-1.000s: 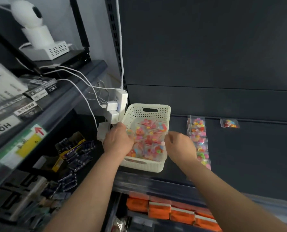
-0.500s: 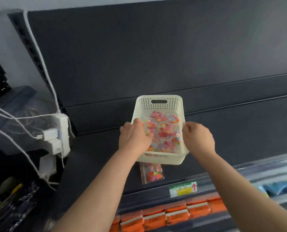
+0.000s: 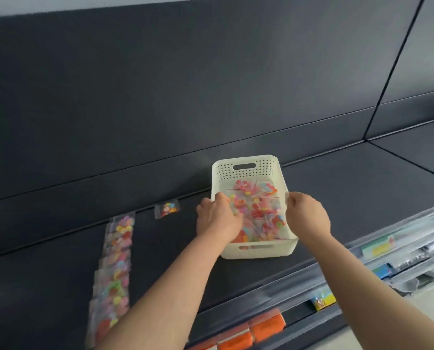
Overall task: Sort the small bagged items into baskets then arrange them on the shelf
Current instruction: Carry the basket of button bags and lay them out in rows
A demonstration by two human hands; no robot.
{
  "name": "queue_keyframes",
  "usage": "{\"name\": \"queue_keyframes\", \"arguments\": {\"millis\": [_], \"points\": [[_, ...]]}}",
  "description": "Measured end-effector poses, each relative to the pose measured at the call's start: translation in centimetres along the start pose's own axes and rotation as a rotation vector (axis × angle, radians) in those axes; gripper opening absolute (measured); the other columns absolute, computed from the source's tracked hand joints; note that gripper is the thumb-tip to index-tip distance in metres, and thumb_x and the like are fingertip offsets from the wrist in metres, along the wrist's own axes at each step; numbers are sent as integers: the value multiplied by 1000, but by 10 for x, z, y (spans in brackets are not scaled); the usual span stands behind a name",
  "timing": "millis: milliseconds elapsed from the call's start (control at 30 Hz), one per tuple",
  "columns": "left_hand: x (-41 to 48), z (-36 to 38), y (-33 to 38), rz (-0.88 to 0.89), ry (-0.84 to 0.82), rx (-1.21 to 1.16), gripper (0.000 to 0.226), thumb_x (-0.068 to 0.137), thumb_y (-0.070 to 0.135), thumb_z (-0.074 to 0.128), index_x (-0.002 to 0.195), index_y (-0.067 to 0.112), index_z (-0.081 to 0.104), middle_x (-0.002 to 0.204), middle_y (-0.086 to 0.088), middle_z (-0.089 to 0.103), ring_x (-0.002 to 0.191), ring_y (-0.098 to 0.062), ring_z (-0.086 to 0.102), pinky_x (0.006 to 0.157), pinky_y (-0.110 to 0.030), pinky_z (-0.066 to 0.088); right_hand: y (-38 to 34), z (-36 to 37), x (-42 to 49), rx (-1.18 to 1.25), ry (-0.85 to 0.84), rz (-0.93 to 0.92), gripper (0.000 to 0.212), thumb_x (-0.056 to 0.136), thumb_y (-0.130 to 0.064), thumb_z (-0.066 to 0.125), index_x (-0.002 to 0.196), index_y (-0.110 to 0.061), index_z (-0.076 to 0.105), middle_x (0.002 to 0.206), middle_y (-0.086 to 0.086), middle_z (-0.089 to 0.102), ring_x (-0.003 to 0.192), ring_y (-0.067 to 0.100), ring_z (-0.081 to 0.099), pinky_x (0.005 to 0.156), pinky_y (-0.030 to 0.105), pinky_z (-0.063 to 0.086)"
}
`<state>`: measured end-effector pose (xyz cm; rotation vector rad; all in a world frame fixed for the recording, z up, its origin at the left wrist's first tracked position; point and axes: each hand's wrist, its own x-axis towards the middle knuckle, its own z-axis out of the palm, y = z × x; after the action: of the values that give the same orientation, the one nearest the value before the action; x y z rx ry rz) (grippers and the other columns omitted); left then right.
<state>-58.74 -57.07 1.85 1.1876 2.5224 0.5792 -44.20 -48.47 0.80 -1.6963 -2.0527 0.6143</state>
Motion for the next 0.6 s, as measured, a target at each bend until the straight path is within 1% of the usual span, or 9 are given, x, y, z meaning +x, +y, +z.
{"name": "queue_keyframes", "arguments": {"millis": [100,167,267,300,367,433,500,533,600], "points": [[9,17,27,1,7,20,45,94,42,58,133,21,45,132,-7,45,122,-24,44,81,-33,43,21,-15,29,-67,-15,19,22,87,-6,38,84,-16,57,76,3,58,68,27,53,61,29,40],[12,25,45,7,8,20,45,95,42,55,134,20,44,132,-7,46,120,-24,46,82,-34,43,33,-26,47,-137,-18,39,26,83,-2,39,93,-15,59,78,3,58,75,29,58,65,29,41],[17,30,64,29,11,-18,41,99,37,49,136,21,42,132,-5,48,115,-23,53,80,-33,44,47,-34,66,-243,1,33,26,80,-2,43,97,-14,58,83,3,58,76,28,54,66,29,39],[19,31,67,38,13,-58,39,100,35,46,136,22,42,132,-3,51,113,-22,55,80,-33,45,49,-35,69,-307,24,-5,24,81,-5,46,101,-15,56,91,3,59,84,27,55,70,31,38],[22,32,64,28,14,-195,34,101,30,44,134,22,44,126,0,59,108,-19,59,83,-37,51,46,-32,72,-430,55,-114,31,83,-8,47,113,-16,50,113,3,56,107,26,50,81,37,36],[23,30,56,-19,33,-292,32,101,28,45,133,22,46,116,4,63,104,-17,60,88,-41,53,37,-24,73,-450,51,-244,40,85,-8,46,123,-20,50,126,0,50,120,24,43,92,40,34],[22,26,44,-54,58,-290,32,101,28,46,133,21,47,109,10,60,106,-17,59,90,-42,53,28,-11,75,-433,18,-376,39,85,-8,48,120,-25,58,126,-3,53,117,21,47,94,40,35],[21,23,39,-60,70,-281,32,100,28,47,132,21,47,104,12,58,106,-17,59,90,-42,53,25,-6,76,-391,-32,-404,35,86,-9,49,113,-27,62,120,-4,59,109,20,53,89,39,38],[21,18,30,-66,84,-272,32,100,26,49,131,20,49,98,14,56,107,-17,58,91,-42,53,21,1,77,-282,-145,-396,19,89,-16,52,96,-27,65,96,-5,65,87,20,61,71,32,44]]}}
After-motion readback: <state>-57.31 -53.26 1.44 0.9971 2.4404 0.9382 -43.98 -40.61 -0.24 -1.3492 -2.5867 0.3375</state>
